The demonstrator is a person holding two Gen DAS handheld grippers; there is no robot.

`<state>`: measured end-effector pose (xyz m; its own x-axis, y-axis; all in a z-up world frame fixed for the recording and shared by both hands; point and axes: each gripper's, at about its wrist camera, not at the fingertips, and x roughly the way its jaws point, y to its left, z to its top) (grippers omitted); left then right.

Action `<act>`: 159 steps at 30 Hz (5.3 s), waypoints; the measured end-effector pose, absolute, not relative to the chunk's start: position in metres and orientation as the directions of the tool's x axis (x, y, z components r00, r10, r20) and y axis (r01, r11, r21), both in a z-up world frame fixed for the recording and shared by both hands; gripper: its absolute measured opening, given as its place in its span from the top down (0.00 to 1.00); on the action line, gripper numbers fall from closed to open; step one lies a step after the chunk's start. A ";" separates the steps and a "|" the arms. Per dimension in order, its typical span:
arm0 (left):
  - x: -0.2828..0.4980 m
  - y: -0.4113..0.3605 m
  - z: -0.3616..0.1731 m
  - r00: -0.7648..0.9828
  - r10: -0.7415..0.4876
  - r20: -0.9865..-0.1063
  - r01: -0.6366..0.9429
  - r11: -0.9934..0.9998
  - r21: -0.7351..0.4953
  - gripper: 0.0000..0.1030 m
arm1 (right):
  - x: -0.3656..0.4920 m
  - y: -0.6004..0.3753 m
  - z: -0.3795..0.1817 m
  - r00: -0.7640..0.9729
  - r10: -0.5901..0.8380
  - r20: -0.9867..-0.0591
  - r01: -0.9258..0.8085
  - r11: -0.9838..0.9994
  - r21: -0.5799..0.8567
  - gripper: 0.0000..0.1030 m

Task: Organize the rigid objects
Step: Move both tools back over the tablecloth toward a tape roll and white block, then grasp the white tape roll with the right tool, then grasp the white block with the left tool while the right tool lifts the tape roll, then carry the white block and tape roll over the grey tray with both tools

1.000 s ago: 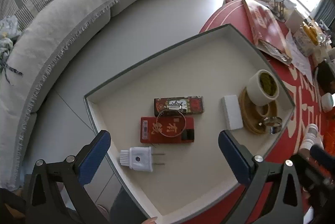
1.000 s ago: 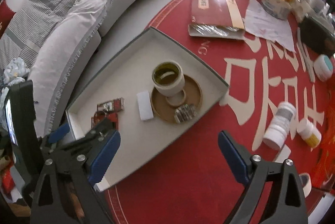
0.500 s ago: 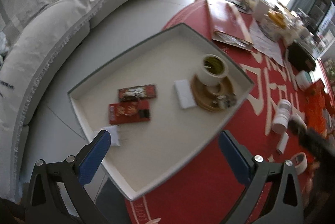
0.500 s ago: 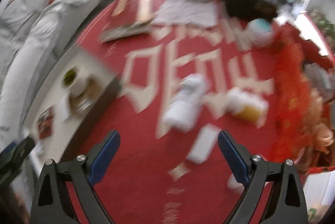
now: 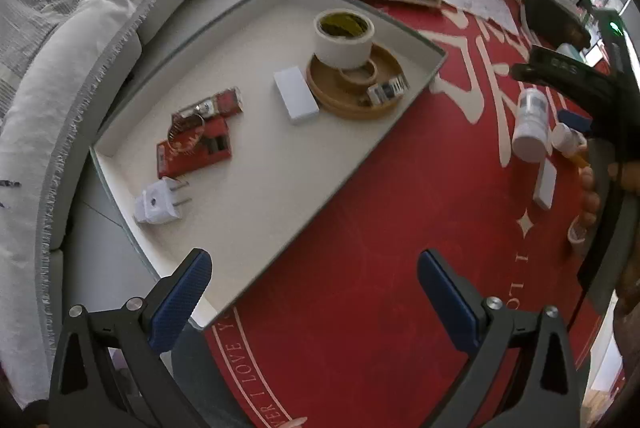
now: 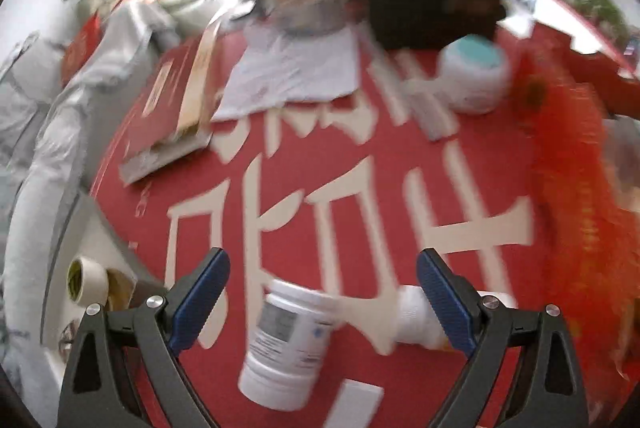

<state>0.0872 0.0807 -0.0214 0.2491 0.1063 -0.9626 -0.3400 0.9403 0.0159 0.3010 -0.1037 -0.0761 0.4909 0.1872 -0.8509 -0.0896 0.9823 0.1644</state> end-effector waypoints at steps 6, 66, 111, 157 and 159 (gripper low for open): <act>0.083 0.074 -0.026 0.237 0.104 -0.966 -0.324 0.946 0.022 0.00 | 0.276 -0.088 -0.095 0.392 0.183 -0.902 -0.162 0.978 0.128 0.08; 0.136 -0.053 -0.069 0.227 0.020 -0.974 -0.259 0.965 -0.040 0.00 | 0.071 -0.197 -0.088 0.403 0.024 -0.915 -0.234 0.969 -0.077 0.22; 0.105 -0.030 -0.131 0.278 0.046 -0.959 -0.214 0.977 -0.015 0.48 | 0.100 -0.180 -0.098 0.415 0.175 -0.893 -0.486 0.873 -0.055 0.42; 0.018 -0.008 -0.019 0.413 0.031 -0.910 -0.221 0.973 -0.068 0.48 | 0.031 -0.180 -0.064 0.353 0.209 -0.912 -0.281 0.953 0.110 0.43; 0.015 -0.005 -0.018 0.418 0.029 -0.908 -0.229 0.971 -0.074 0.48 | 0.030 -0.175 -0.062 0.353 0.205 -0.913 -0.290 0.952 0.101 0.43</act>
<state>0.0154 -0.0045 -0.0185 0.4180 0.0293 -0.9080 -0.2289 0.9706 -0.0741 0.0297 -0.1750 -0.0623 0.3533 0.2047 -0.9129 -0.2899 0.9517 0.1012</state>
